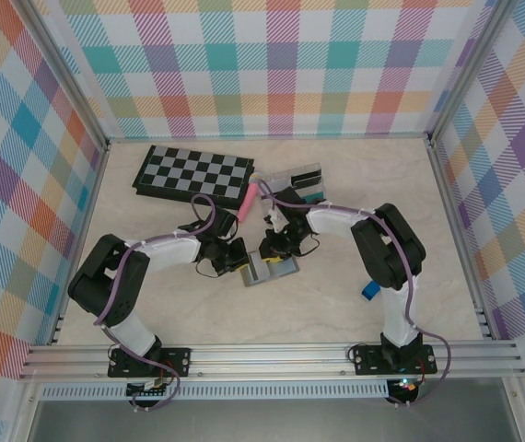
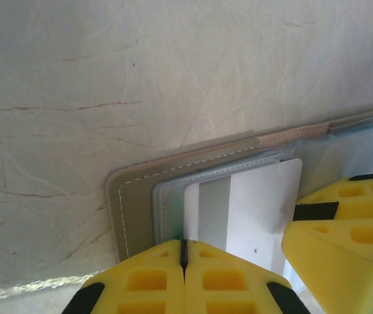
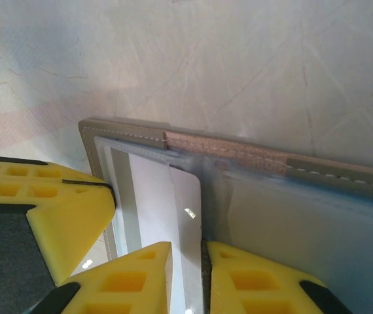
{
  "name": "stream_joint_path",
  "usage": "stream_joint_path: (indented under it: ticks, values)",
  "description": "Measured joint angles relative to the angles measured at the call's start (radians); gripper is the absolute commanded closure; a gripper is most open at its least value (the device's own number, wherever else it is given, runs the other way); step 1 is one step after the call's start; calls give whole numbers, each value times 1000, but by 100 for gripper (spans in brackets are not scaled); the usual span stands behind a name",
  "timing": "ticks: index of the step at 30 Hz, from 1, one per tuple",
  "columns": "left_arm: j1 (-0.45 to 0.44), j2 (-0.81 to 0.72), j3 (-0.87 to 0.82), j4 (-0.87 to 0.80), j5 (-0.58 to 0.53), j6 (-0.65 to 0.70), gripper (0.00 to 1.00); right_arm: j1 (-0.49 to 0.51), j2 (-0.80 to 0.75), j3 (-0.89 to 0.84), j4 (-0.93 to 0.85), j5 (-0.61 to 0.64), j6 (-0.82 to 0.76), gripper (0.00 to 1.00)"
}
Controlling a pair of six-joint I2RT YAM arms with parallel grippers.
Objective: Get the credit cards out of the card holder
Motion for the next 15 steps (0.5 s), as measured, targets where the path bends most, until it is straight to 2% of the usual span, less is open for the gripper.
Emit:
stream_joint_path:
  ticks: [8,15]
  values:
    - [0,5,10,-15,-4,11,91,-23,5,-13,27,-19,0,92]
    - [-1,7,11,-18,-5,23,88,-52,-20,-63,60,-21,0,92]
